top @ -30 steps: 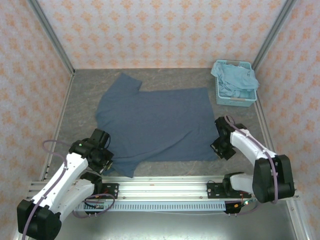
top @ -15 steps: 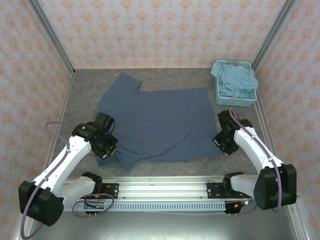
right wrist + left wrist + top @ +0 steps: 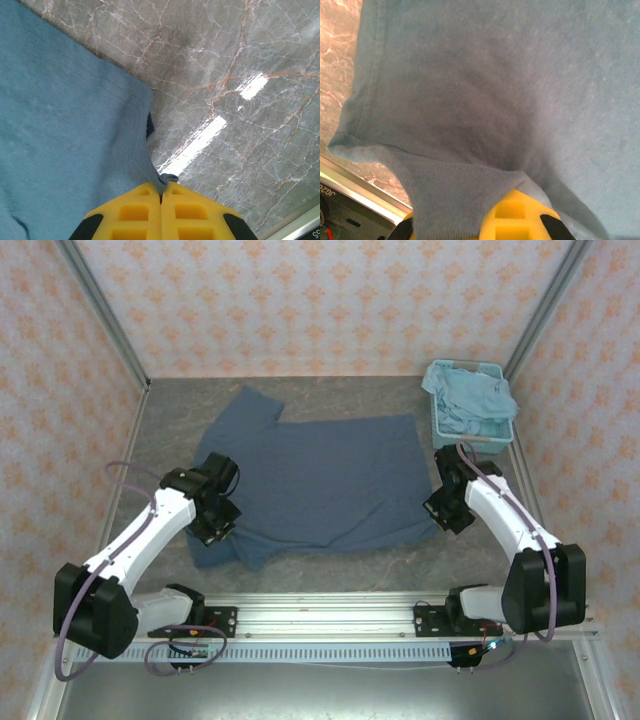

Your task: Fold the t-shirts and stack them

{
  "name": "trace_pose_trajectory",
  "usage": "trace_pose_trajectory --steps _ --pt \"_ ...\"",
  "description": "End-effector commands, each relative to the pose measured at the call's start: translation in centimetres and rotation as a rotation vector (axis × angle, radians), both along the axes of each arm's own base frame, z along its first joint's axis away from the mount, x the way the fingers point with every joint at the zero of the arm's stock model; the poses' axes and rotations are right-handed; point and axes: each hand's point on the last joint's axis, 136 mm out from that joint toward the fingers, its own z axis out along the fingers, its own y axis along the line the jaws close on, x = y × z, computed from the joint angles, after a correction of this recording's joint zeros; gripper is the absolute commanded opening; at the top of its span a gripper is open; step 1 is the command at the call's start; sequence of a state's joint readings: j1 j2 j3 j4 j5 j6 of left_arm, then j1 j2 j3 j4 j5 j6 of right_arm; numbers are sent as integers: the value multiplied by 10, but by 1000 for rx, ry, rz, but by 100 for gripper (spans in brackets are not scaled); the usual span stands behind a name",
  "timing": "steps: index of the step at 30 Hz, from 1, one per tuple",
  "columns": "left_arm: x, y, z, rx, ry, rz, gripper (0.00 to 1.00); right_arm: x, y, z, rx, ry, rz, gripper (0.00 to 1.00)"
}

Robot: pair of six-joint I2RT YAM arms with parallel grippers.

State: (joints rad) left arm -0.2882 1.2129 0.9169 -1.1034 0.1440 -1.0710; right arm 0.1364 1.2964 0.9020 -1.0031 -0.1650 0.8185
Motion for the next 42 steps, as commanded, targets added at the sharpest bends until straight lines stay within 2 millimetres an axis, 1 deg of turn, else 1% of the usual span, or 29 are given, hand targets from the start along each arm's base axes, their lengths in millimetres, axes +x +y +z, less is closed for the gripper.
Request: trace_pose_trajectory --steps 1,3,7,10,15,22,26,33,37,42 --pt "23 9 13 84 -68 -27 1 11 -2 6 -10 -26 -3 0" --pt "33 10 15 104 -75 -42 3 16 -3 4 -8 -26 -11 0" --pt "50 12 14 141 -72 -68 2 28 -3 1 -3 -27 -23 0" --pt "62 16 14 169 -69 -82 2 41 -3 0 0 -37 -29 0" --pt "79 22 18 201 -81 -95 0 67 -1 2 -6 -56 -27 0" --pt "106 25 23 221 -113 -118 0 92 -1 -1 -19 -57 -28 0" --pt "118 24 18 236 -90 -156 0 98 0 -6 -15 -46 -33 0" --pt "126 28 12 280 -52 -189 0 100 -1 -12 -19 -41 -44 0" --pt "130 33 13 307 -52 -194 0 102 -2 -12 -29 -43 -49 0" --pt "140 34 12 316 -66 -202 0 107 -2 -16 -31 -38 -57 0"
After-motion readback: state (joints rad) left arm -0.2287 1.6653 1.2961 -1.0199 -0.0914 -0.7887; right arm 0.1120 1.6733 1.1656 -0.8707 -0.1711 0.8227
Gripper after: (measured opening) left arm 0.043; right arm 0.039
